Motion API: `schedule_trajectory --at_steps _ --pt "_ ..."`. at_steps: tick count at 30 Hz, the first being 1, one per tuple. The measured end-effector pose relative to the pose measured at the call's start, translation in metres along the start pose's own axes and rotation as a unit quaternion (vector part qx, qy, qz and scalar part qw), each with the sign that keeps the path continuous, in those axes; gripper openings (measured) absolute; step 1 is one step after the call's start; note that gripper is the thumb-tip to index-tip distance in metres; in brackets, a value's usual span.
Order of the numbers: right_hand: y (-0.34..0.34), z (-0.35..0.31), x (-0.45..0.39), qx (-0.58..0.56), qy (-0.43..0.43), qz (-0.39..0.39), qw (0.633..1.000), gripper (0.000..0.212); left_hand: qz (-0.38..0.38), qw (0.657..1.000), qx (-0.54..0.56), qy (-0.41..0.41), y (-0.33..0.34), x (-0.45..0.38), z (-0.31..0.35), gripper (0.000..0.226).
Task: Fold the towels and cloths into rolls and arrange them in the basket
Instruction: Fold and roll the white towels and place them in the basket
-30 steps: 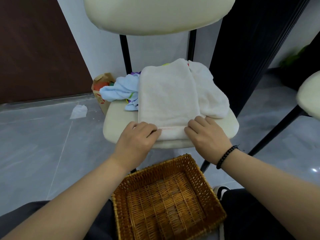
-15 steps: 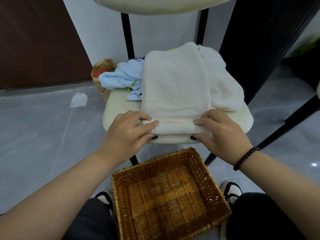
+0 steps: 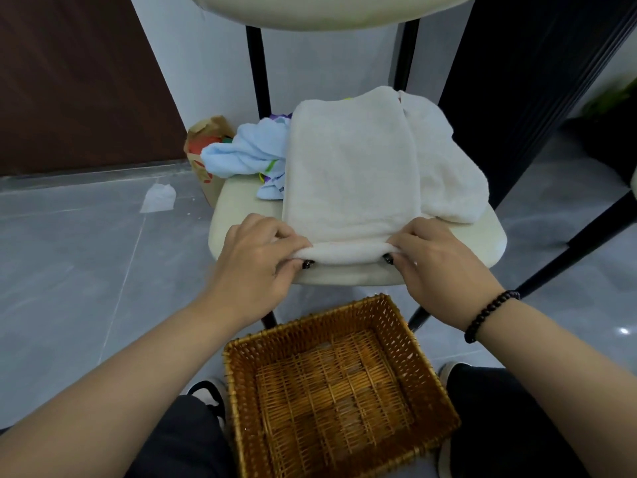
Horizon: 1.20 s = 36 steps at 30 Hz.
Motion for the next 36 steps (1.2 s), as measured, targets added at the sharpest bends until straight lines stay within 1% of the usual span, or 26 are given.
schedule_trajectory --at_steps 2,6,10,13,15,17,20,22,23,26,28,32,36 --pt "0.001 0.002 -0.002 -0.007 0.014 -0.002 1.000 0.011 -0.003 1.000 -0.011 -0.017 0.000 -0.005 0.001 0.032" --pt "0.001 0.010 -0.005 -0.027 0.047 -0.025 0.998 0.015 -0.029 0.999 -0.034 -0.011 0.002 -0.010 0.007 0.027" --pt "-0.002 0.017 -0.006 -0.120 0.104 -0.037 0.987 0.016 -0.057 0.997 0.006 -0.047 0.005 -0.010 0.004 0.022" --pt "-0.001 0.022 -0.005 -0.183 0.143 -0.031 0.972 0.007 -0.080 0.992 0.053 -0.084 0.009 -0.009 0.003 0.015" --pt "0.001 0.025 -0.004 -0.177 0.156 -0.029 0.971 0.007 -0.085 0.985 0.088 -0.125 0.011 -0.008 0.000 0.004" --pt "-0.001 0.021 -0.005 -0.116 0.124 -0.008 0.986 0.012 -0.085 0.983 0.084 -0.137 0.010 -0.010 0.000 0.005" --pt "-0.011 0.006 -0.005 -0.003 0.024 0.078 0.997 0.016 -0.079 0.989 0.039 -0.121 0.008 -0.016 0.001 0.004" --pt "-0.015 -0.001 -0.002 0.061 -0.021 0.121 0.991 0.009 -0.057 0.992 0.007 -0.113 0.005 -0.018 0.000 0.007" --pt "-0.013 -0.003 -0.001 0.084 -0.047 0.125 0.987 0.002 -0.040 0.993 -0.012 -0.106 0.003 -0.018 0.000 0.008" --pt "0.000 -0.013 0.007 0.120 -0.125 0.085 0.981 0.021 0.015 0.996 -0.059 -0.072 -0.004 -0.015 0.003 0.010" --pt "0.002 -0.015 0.010 0.113 -0.141 0.076 0.981 0.022 0.028 0.997 -0.058 -0.034 -0.005 -0.015 0.009 0.010" --pt "0.000 -0.009 0.013 0.071 -0.121 0.059 0.988 0.022 0.002 0.996 -0.071 0.044 -0.002 -0.012 0.019 0.023" --pt "0.003 -0.004 0.017 0.059 -0.099 0.025 0.993 0.036 -0.036 0.994 -0.076 0.063 0.002 -0.007 0.017 0.036"
Point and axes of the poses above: each hand's wrist, its own x-axis away from the middle knuckle, its own y-axis out of the palm, z = x × y, the point moved 8 cm from there along -x, towards the middle knuckle, and after that the axes turned 5 degrees about -x, right-handed, at the moved point
